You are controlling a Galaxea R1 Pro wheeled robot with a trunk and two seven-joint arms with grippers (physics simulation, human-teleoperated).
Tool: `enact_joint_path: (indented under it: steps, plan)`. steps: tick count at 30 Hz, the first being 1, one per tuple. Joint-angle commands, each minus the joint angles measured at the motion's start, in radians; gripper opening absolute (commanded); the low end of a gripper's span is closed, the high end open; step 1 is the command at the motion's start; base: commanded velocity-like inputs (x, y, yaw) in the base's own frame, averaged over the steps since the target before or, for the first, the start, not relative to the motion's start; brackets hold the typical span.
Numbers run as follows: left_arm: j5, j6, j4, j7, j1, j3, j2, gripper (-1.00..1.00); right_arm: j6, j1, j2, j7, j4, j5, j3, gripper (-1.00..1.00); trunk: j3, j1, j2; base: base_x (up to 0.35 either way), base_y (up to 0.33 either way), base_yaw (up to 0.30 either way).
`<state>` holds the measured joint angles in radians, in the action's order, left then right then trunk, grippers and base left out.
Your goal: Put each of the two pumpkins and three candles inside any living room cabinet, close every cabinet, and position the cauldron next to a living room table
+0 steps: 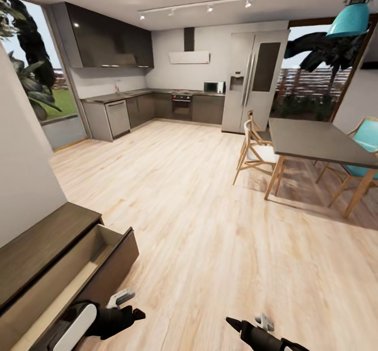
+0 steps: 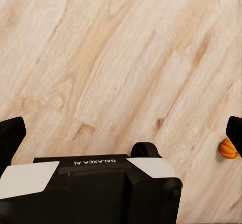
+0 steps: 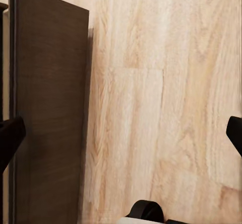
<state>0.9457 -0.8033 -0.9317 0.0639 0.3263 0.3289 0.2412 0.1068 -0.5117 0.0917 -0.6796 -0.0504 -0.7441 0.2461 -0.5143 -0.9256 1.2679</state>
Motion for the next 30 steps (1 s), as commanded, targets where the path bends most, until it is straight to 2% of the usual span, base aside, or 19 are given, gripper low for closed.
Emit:
enact_joint_path:
  steps: [1, 30]
  plan:
    - [0.008, -0.001, -0.002, 0.007, 0.000, 0.003, 0.001, 1.00, 0.008, -0.001, 0.000, -0.003, 0.000, -0.011, 0.006, 1.00, -0.001, 0.000, 0.001, 0.000, 0.000, -0.279]
    - [0.008, -0.001, -0.002, 0.007, 0.000, 0.002, 0.001, 1.00, 0.008, -0.001, 0.000, -0.002, 0.008, -0.012, 0.004, 1.00, -0.001, 0.000, 0.001, 0.000, 0.000, -0.279]
